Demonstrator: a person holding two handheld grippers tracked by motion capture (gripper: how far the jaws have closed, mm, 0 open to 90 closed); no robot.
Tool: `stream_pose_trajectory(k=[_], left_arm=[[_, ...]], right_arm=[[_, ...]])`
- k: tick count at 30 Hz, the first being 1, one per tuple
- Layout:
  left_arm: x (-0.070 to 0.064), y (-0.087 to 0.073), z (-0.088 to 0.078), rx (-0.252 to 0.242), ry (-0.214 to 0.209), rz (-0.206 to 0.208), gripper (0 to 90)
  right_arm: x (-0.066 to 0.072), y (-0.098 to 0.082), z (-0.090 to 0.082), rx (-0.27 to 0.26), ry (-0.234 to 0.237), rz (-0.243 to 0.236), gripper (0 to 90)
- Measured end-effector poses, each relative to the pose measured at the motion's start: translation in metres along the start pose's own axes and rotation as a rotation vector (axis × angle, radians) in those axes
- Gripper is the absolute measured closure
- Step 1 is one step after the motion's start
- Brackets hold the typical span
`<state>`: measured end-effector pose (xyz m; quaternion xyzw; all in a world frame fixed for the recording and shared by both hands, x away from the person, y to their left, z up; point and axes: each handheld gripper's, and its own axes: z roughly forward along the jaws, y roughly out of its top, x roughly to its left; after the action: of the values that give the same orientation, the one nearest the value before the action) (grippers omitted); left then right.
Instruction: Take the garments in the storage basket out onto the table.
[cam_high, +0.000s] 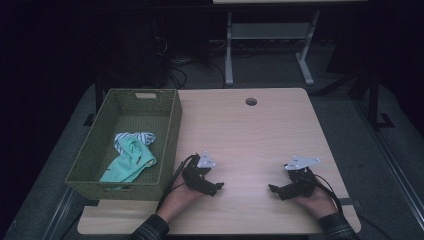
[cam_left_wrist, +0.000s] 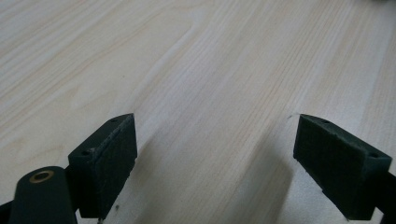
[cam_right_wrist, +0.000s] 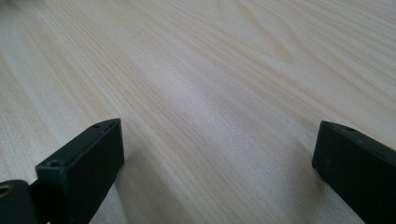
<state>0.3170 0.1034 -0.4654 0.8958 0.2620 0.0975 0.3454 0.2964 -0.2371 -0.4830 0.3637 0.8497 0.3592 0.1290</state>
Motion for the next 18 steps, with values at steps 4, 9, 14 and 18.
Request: stream_pose_trajectory(k=[4,9,14,18], left_arm=[[0.001,0.002,-0.002,-0.003,0.002,0.0,12.9],[0.002,0.005,-0.006,-0.004,-0.012,-0.007,12.9],[0.001,0.008,-0.008,0.001,-0.025,-0.001,13.1],[0.001,0.011,-0.013,0.005,-0.014,-0.013,13.1]], right_arm=[[0.0,0.0,0.0,-0.001,0.0,-0.002,1.9],[0.0,0.0,0.0,0.001,0.0,0.0,2.0],[0.0,0.0,0.0,0.0,0.0,-0.003,2.0],[0.0,0.0,0.0,0.001,0.0,0.0,2.0]])
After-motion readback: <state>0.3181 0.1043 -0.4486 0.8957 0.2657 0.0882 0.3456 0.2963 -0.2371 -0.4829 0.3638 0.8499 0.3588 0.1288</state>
